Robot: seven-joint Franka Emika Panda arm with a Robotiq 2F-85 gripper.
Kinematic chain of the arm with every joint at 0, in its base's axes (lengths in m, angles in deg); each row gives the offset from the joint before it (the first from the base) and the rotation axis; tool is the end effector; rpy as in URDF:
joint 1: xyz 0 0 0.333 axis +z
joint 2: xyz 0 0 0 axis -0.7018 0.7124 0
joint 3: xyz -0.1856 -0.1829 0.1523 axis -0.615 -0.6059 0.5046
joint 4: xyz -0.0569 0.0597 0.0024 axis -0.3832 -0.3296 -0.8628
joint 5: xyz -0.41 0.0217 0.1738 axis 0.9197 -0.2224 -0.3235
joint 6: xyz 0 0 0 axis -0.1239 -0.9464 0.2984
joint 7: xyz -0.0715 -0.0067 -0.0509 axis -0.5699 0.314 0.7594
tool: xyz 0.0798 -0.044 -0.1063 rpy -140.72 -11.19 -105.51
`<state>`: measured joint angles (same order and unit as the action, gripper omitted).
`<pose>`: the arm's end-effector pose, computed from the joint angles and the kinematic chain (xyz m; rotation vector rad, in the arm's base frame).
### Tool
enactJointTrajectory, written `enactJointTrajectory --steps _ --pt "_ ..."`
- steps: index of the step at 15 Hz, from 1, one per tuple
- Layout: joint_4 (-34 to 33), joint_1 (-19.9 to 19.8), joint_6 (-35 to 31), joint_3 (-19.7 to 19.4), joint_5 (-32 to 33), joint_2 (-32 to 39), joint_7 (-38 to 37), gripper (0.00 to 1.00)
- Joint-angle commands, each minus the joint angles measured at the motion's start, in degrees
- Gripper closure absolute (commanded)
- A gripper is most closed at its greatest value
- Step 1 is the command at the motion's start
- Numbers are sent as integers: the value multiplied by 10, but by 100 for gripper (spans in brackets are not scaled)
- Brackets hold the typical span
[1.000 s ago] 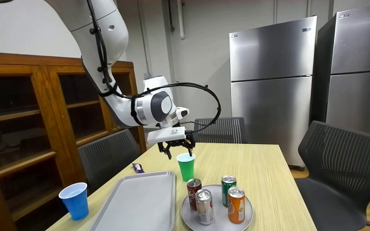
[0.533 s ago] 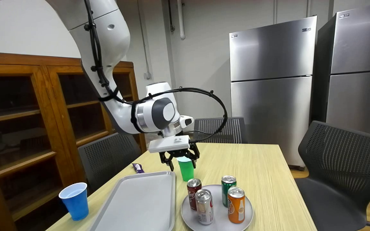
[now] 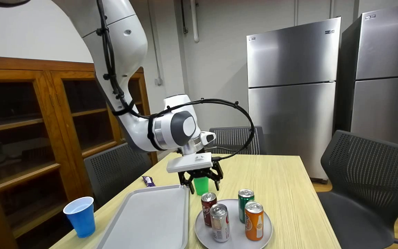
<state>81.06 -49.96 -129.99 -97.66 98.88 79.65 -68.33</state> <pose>0.5326 -0.1392 0.1042 2.9449 0.2917 0.1547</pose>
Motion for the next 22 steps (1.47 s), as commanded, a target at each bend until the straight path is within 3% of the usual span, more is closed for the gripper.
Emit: enactJointTrajectory --steps 1,19,20,21,22 --pt "-6 6 -5 -10 18 13 -14 0" --pt "-54 12 2 -8 10 80 -15 0" --pt "-55 9 3 -5 10 82 -10 25" --pt "-57 11 4 -6 10 84 -12 26" --pt "-57 12 4 -7 11 84 -12 34"
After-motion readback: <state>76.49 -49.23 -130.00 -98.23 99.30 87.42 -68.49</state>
